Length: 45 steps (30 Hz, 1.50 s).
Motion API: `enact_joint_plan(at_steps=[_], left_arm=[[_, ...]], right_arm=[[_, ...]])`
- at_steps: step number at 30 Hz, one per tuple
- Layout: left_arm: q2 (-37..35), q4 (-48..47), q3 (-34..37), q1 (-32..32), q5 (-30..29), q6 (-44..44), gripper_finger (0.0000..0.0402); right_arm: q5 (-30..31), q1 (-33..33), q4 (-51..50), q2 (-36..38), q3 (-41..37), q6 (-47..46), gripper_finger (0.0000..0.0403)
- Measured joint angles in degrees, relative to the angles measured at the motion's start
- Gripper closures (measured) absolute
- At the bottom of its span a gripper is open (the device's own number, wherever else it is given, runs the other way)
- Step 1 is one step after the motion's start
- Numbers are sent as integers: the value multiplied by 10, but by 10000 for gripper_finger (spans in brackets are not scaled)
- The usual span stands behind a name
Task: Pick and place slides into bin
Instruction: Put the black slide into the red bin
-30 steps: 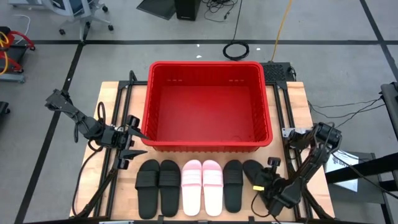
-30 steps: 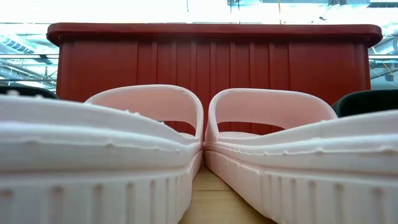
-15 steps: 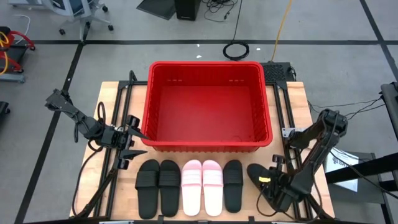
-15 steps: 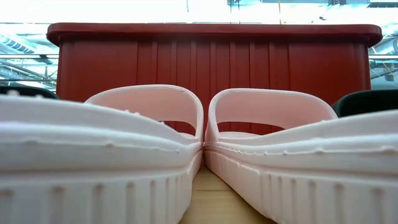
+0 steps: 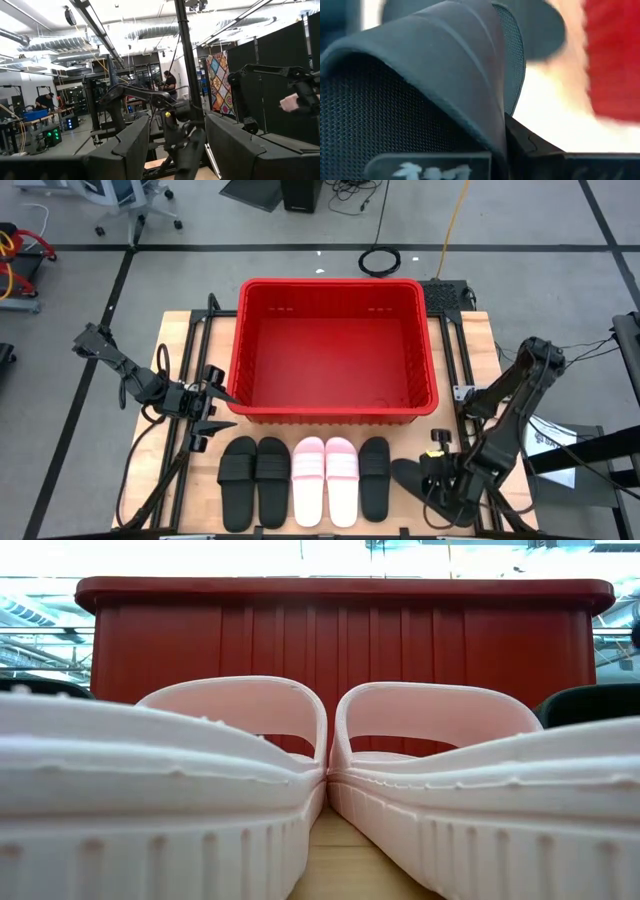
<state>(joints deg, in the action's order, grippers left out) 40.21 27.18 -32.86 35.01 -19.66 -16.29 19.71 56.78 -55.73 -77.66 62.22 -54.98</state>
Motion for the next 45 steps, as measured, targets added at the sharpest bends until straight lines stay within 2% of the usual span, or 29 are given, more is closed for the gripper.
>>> enact_joint_plan(at_steps=[4, 11, 24, 30, 34, 38, 42, 45], left_arm=[[0, 0, 0, 0, 0, 0, 199], [0, 0, 0, 0, 0, 0, 199], [0, -1, 0, 0, 0, 0, 199], [0, -1, 0, 0, 0, 0, 199], [0, -2, 0, 0, -8, 0, 199], [0, -3, 0, 0, -29, -1, 199], [0, -5, 0, 0, -41, -1, 199], [0, -5, 0, 0, -42, -1, 199]], right_arm=[[25, -15, 90, 21, 0, 97, 399], [42, -58, 254, 50, 0, 317, 399], [47, -187, 483, 105, 0, 682, 399], [122, -258, 564, 125, 0, 800, 399], [175, -314, 608, 135, 0, 851, 399], [198, -382, 633, 135, 0, 875, 399], [203, -458, 640, 135, 0, 858, 399], [234, -510, 616, 135, 0, 848, 399]])
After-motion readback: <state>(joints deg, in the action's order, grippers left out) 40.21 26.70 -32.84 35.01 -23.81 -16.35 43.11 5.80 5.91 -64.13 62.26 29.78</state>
